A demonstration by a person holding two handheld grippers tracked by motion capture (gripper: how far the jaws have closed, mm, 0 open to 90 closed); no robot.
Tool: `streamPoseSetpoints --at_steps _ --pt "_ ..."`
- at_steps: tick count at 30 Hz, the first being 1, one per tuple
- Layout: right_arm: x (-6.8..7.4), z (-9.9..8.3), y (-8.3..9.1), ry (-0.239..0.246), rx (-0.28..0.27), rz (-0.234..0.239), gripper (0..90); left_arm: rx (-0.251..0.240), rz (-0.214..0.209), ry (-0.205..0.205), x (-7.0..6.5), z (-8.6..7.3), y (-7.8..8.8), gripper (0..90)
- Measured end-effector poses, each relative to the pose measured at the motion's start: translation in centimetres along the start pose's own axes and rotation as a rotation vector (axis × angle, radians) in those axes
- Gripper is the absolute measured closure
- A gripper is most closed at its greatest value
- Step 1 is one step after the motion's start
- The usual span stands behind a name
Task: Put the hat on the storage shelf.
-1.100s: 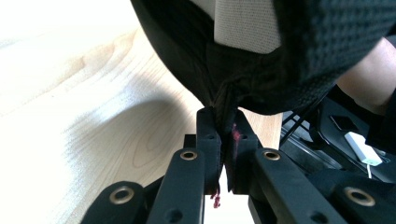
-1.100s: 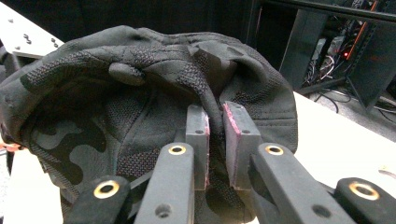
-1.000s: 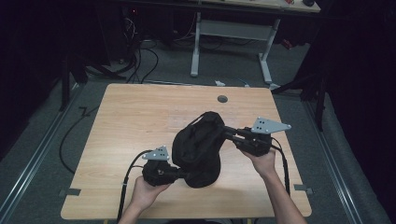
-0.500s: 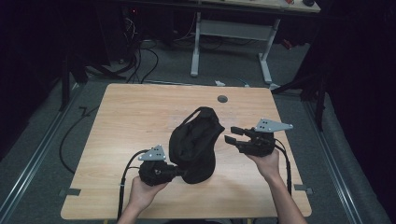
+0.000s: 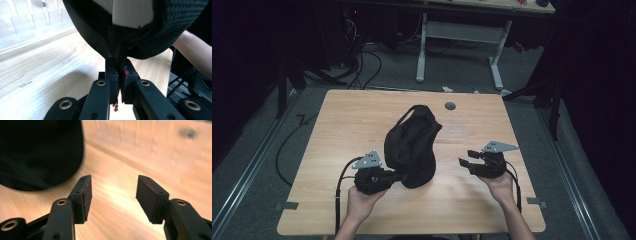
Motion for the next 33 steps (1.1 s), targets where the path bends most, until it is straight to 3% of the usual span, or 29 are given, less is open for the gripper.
streamPoseSetpoints --at_steps 8,13,15,21,33 --pt "-1.2 -4.6 -1.4 -0.014 0.114 -0.107 45.5 -0.030 0.020 -0.014 0.0 0.9 0.0 85.9" --pt "-1.7 -6.2 -1.7 -0.016 0.122 -0.151 42.1 -0.039 0.022 -0.038 -0.1 1.5 -0.1 86.0" --pt "-1.8 -6.4 -1.6 -0.013 0.099 -0.172 41.7 -0.050 0.028 -0.047 0.0 1.7 -0.2 86.1" --pt "-1.7 -6.4 -1.8 -0.007 0.107 -0.211 37.6 -0.090 0.035 -0.051 0.2 2.7 -0.4 86.1" --pt "-1.7 -6.4 -1.8 -0.014 0.108 -0.212 36.1 -0.147 0.083 -0.092 1.0 5.4 -0.9 86.0"
Point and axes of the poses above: each handheld gripper's, and its own axes: y roughly backward along the jaws, z roughly out of its top, x roughly to its left, the point moved 5 cm from there along -y, roughly forward along the jaws, and after that the axes turned 5 degrees about -x, right-handed, at the moved point
